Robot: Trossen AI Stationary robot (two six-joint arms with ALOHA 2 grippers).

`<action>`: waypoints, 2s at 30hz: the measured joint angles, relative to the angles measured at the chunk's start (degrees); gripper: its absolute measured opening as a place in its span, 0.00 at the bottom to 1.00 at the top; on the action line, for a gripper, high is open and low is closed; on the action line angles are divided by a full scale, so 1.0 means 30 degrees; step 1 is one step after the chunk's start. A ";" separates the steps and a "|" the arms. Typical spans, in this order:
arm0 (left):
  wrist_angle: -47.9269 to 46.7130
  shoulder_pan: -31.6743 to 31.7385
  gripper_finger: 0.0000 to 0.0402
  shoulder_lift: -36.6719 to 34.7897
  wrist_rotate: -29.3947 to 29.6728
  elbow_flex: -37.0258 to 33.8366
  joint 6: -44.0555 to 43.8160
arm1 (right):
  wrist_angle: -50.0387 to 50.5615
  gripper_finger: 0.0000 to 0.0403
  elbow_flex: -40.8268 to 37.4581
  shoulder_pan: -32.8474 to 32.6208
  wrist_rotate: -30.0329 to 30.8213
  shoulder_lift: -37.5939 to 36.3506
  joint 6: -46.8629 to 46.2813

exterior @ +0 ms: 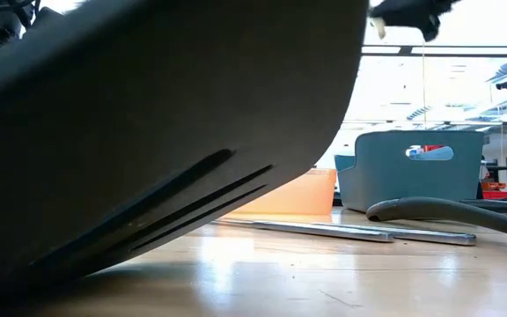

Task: Pick & Place Kitchen Items
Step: Put the yellow knife into the orange bin

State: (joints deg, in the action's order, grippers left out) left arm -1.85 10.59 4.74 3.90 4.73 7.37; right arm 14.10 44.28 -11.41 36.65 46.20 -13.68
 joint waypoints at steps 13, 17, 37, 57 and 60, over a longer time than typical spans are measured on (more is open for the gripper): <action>-0.0073 0.0000 0.04 0.0005 -0.0085 0.0000 -0.0218 | 1.3814 0.20 1.5434 0.5549 -0.4265 1.2509 -0.3799; 0.0000 0.0000 0.04 0.0005 -0.0088 0.0000 -0.0048 | 1.4658 0.20 1.7264 0.7140 -0.7286 1.5371 -0.3888; 0.0007 -0.0001 0.04 0.0005 -0.0166 0.0000 -0.0160 | 1.2882 0.20 1.5519 0.8615 -0.9590 2.0499 -0.7216; 0.0029 0.0000 0.04 0.0005 -0.0173 0.0000 -0.0160 | 0.7282 0.20 1.1274 0.8753 -1.0400 2.0481 -0.8221; 0.0022 0.0000 0.04 0.0005 -0.0180 0.0000 -0.0160 | 0.7380 0.20 1.1274 0.8727 -1.0493 2.0798 -0.8237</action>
State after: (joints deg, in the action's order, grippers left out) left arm -1.78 10.59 4.75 3.36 4.73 6.90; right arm 36.24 78.11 14.77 5.17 108.60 -38.40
